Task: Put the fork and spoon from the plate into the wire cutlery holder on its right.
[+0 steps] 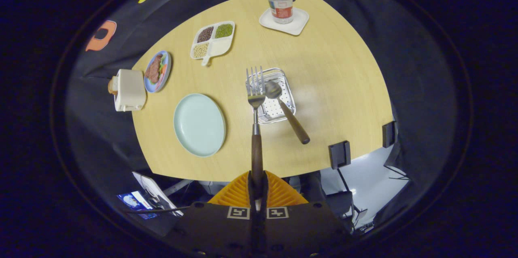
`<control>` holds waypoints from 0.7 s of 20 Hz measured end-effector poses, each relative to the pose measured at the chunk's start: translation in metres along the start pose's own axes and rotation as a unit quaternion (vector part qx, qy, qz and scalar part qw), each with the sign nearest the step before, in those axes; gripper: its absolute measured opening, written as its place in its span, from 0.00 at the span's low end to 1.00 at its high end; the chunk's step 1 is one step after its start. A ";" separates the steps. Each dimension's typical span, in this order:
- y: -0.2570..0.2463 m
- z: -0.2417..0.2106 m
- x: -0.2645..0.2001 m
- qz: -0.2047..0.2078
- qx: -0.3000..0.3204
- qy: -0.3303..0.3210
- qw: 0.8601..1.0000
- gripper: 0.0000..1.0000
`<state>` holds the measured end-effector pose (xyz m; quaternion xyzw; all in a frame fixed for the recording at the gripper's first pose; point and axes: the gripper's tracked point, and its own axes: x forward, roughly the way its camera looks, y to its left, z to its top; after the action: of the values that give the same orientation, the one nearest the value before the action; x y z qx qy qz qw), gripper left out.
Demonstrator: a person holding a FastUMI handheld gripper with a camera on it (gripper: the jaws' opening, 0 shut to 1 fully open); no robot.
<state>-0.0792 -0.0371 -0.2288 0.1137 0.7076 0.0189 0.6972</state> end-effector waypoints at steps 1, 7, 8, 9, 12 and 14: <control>0.000 0.001 0.004 0.000 0.004 0.007 1.000 0.00; -0.009 0.008 0.017 -0.003 0.021 0.030 0.999 0.03; -0.009 0.009 0.018 -0.002 0.023 0.030 0.999 0.05; -0.011 0.012 0.019 -0.003 0.025 0.029 0.999 0.08; -0.007 0.016 0.019 0.001 0.025 0.021 0.999 0.18; -0.004 0.017 0.018 0.007 0.016 0.014 1.000 0.39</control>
<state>-0.0628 -0.0398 -0.2474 0.1292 0.7169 0.0142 0.6849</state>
